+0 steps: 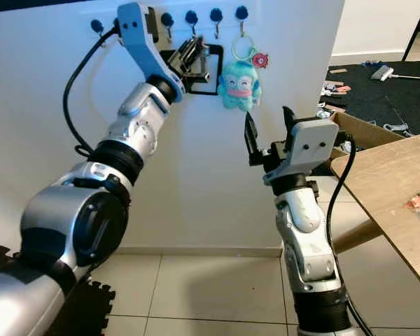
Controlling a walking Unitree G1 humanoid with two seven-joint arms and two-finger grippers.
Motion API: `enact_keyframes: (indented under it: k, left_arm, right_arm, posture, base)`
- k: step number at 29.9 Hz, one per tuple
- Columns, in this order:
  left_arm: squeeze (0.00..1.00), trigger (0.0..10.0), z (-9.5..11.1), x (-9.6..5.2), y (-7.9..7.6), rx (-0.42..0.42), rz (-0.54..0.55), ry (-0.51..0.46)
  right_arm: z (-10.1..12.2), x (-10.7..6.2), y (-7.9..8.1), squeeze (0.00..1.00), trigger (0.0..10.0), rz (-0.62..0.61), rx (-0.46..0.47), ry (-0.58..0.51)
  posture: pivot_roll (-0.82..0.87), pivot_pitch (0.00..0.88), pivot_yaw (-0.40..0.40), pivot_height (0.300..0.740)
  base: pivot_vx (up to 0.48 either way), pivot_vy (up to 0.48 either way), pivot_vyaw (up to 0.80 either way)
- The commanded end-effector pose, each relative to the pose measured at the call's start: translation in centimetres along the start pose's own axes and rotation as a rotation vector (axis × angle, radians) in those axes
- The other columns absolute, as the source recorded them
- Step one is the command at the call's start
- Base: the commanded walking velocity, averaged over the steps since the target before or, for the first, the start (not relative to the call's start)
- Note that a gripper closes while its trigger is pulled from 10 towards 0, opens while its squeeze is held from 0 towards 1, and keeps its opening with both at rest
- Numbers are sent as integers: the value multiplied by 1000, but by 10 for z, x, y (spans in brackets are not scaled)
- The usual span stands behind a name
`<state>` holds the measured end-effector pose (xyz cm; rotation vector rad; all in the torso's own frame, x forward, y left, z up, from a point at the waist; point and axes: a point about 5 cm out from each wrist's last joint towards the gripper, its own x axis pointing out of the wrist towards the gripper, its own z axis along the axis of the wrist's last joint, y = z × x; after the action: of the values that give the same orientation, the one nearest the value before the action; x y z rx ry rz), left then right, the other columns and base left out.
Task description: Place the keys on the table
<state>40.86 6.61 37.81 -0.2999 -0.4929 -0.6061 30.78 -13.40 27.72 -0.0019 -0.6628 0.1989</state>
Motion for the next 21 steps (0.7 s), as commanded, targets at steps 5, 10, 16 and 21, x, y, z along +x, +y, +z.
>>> enact_keyframes:
  k: [5,10,16,21]
  left_arm:
    - [0,10000,13,6,-8,-56,-76,-53]
    - [0,10000,19,7,-9,-70,-93,-79]
    - [0,10000,24,7,-14,-62,-170,-100]
    - [0,10000,8,-9,-16,74,-331,-55]
  right_arm:
    - [-4,-1,4,0,10000,16,10,17]
    - [-4,-1,4,0,10000,18,10,17]
    - [-4,-1,5,0,10000,21,11,15]
    - [-4,-3,4,0,10000,24,1,19]
  posture:
    - [-94,237,139,740]
    - [-95,234,139,740]
    - [-94,231,138,740]
    - [-96,227,139,740]
  base:
    - [0,0,0]
    - [0,0,0]
    - [0,0,0]
    - [0,0,0]
